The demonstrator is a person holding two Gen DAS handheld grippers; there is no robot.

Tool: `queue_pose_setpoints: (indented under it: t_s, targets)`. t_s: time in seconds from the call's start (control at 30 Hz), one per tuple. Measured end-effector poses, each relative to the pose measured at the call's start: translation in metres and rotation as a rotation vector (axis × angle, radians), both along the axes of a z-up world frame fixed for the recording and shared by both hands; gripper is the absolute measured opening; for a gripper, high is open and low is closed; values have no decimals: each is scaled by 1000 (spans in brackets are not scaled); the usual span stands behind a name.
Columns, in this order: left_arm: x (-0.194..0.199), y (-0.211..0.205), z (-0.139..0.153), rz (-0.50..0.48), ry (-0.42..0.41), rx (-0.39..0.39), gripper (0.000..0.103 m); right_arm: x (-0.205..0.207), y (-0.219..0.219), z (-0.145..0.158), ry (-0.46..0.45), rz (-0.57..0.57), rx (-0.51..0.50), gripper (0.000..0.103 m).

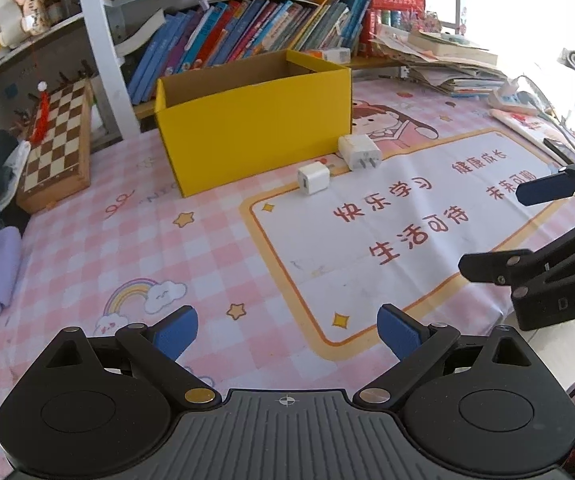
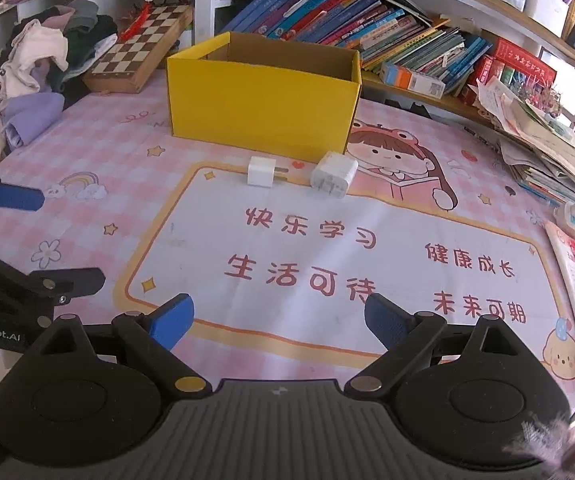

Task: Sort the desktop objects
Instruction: 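Move right gripper to the large white charger while left approaches the small cube charger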

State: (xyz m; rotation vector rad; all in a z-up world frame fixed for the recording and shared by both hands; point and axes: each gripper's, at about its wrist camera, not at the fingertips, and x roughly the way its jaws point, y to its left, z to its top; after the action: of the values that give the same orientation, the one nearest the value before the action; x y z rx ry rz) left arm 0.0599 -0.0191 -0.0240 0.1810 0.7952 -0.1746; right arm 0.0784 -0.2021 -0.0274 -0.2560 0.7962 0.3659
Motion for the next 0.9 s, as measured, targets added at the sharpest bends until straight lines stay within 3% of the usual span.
queue_pose_setpoints:
  t_s: [0.33,0.9]
  targets:
    - [5,3,2,31,2,-12,98,8,-1,-2,17,-8,-10,93]
    - [21,-3,1,-40,-20,-25,98,24,-3,-2,23,-10,-4,93]
